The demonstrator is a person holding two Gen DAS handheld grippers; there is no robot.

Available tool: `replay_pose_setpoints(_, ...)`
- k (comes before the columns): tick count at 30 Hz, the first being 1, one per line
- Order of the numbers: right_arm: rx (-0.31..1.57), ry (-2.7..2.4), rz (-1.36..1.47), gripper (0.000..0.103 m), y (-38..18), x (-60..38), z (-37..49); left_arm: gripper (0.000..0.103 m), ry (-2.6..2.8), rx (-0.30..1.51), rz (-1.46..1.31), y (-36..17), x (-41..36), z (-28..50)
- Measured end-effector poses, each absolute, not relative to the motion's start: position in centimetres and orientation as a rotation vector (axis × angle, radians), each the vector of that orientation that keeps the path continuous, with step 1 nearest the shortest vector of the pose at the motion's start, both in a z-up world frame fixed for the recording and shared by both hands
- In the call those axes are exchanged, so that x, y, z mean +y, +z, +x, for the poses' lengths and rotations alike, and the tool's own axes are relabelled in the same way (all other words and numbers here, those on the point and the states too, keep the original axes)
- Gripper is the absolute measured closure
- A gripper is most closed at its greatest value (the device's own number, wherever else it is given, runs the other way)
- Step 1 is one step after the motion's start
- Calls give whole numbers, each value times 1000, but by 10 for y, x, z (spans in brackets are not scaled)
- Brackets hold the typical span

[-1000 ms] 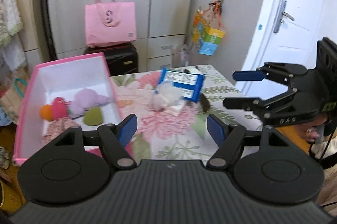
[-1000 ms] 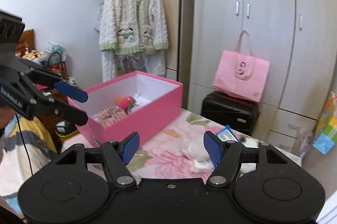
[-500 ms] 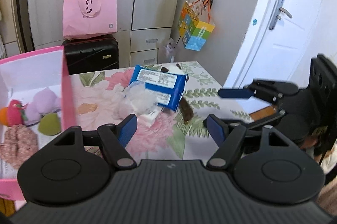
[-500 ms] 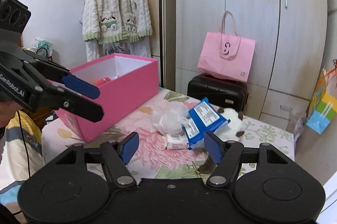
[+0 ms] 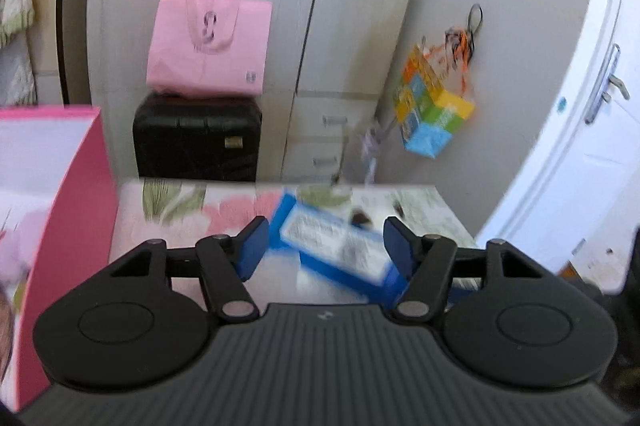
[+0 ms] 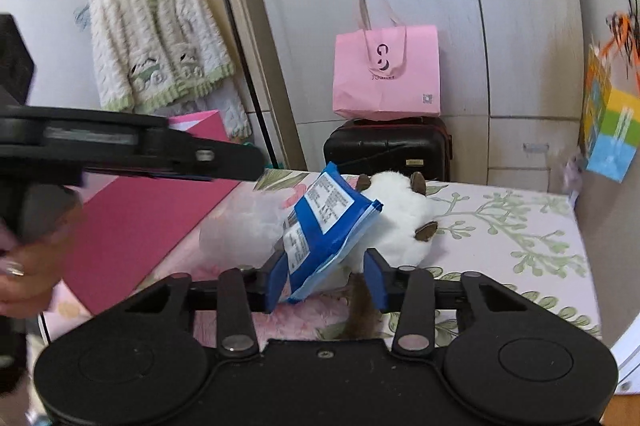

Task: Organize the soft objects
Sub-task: 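Grasp the blue wipes pack between both tools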

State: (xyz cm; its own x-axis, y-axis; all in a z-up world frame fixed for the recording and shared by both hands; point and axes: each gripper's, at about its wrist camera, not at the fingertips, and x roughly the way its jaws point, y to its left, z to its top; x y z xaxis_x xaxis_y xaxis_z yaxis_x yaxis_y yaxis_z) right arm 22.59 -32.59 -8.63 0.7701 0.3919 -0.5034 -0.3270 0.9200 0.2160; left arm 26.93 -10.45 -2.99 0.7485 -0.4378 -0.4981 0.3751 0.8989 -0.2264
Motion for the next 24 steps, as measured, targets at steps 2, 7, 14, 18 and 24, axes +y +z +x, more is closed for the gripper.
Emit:
replay_pose_setpoints(2, 580, 370, 131, 63, -90, -325, 232, 41, -410, 568, -149, -34, -106, 282)
replay_pose_setpoints(7, 608, 366, 164, 62, -96, -321, 245, 44, -393, 587, -233, -51, -109, 314)
replay_pose_setpoints(14, 611, 360, 203, 69, -104, -321, 254, 47, -386, 681, -388, -80, -100, 343)
replay_pose_setpoints(18, 598, 367, 205, 77, -106, -322, 252, 47, -398, 721, -422, -90, -93, 345)
replay_pose_setpoints(24, 598, 362, 216, 82, -108, -326, 251, 42, -450, 747, -409, -89, -82, 329)
